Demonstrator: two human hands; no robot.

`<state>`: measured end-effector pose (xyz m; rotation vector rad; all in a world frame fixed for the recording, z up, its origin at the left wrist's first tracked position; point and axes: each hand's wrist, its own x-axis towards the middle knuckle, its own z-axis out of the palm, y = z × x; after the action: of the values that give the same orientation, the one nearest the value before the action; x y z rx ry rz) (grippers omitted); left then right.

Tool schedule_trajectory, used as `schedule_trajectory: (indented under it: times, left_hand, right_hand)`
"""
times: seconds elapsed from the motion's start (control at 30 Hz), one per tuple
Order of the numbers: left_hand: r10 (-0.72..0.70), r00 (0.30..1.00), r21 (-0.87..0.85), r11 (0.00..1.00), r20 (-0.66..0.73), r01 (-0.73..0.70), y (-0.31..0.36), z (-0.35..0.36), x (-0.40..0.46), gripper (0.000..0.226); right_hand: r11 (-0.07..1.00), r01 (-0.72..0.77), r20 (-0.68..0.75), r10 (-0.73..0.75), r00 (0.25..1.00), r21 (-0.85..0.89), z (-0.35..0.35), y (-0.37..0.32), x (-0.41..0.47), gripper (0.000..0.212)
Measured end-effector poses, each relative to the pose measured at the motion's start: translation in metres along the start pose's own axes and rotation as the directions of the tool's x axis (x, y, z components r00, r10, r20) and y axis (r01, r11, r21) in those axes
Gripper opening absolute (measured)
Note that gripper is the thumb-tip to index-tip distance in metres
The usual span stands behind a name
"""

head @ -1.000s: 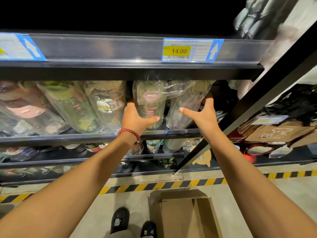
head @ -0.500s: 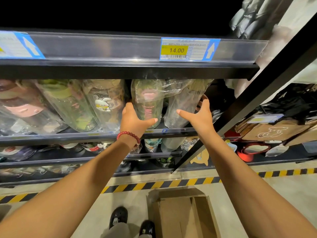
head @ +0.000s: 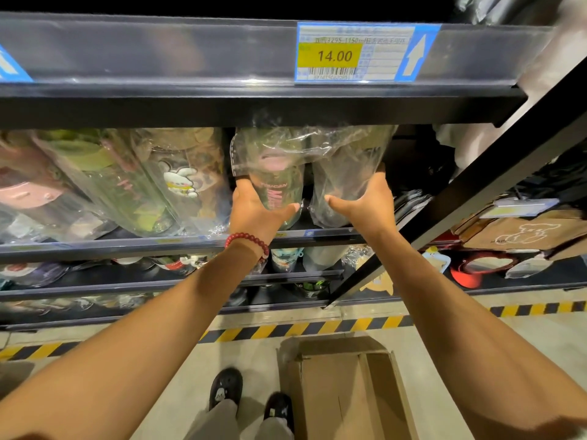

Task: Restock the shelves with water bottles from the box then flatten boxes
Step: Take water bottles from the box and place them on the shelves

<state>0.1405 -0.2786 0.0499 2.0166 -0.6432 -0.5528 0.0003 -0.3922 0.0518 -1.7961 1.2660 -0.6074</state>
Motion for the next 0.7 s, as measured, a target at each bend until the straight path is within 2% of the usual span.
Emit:
schedule_trajectory:
  times: [0.23,0.4,0.6,0.7]
  left_hand:
    - [0.005,1.0,-0.001,1.0,-0.009,-0.005,-0.005,0.005,0.005,0.058]
    - [-0.004,1.0,-0.003,1.0,-0.008,0.004,-0.005,0.005,0.005,0.058]
    - [-0.003,1.0,-0.01,1.0,-0.013,0.003,-0.005,0.004,0.004,0.058]
    - [-0.002,1.0,-0.001,1.0,-0.025,0.002,-0.004,0.003,0.002,0.057]
  right_hand:
    - [0.999,0.02,0.08,-0.024,0.996,0.047,-0.011,0.007,0.002,0.062]
    - [0.994,0.006,0.1,-0.016,0.995,0.105,-0.016,0.009,0.002,0.077]
    - [0.984,0.03,0.086,-0.045,0.995,0.176,-0.024,0.011,0.002,0.094]
    - [0.979,0.037,0.062,-0.05,0.997,0.2,-0.025,0.012,0.002,0.095]
